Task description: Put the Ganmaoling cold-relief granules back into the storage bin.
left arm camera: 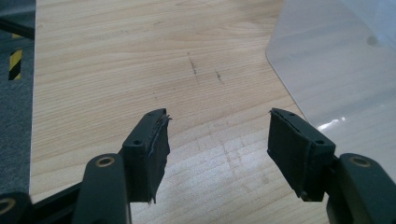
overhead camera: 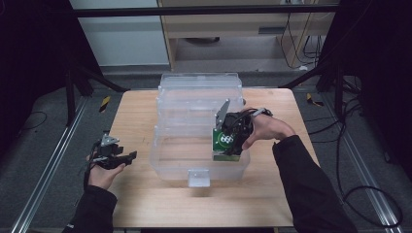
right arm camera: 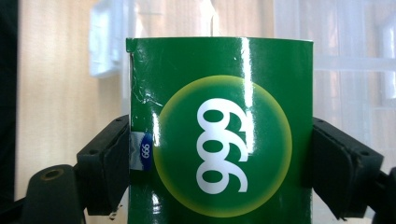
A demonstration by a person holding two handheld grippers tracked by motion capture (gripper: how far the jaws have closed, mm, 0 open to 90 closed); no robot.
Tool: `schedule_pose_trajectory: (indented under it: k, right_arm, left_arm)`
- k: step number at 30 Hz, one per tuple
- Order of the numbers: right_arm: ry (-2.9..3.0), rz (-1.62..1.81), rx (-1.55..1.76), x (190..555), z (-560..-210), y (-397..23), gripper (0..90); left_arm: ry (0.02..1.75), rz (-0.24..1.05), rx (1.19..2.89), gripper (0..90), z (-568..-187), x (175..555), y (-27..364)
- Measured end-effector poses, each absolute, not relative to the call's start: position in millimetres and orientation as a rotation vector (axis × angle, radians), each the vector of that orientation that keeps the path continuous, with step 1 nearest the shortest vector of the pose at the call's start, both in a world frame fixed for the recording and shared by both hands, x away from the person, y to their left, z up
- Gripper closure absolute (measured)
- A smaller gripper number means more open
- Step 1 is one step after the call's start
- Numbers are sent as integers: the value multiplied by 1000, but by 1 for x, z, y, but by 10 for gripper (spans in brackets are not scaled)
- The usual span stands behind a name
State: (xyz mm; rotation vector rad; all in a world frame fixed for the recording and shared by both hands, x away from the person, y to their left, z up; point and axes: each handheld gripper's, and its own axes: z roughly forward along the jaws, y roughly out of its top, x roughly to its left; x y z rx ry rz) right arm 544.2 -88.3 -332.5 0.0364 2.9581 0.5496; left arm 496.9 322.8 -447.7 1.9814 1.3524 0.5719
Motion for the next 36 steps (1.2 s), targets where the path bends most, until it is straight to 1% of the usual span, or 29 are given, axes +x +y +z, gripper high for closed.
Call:
schedule_pose_trajectory:
  k: [4,11,18,27,29,31,36]
  right_arm:
    - [2971,471,6,545,-343,-86,174]
    - [2979,418,-5,545,-350,-91,174]
    - [2996,465,32,544,-354,-96,175]
    - [3014,400,-25,544,-367,-96,173]
    - [3034,404,20,544,-373,-96,173]
    - [3037,411,-1,544,-376,-97,171]
    - [3051,399,25,545,-379,-96,164]
  left_arm:
    - [1352,573,1982,376,-448,497,323]
    - [1353,573,1983,376,-448,497,323]
    - [1351,574,1983,377,-448,497,323]
    - [1351,575,1984,378,-447,497,323]
    - [1352,575,1984,378,-448,497,323]
    - [1353,574,1985,379,-448,497,323]
    - [1350,571,1986,378,-448,497,323]
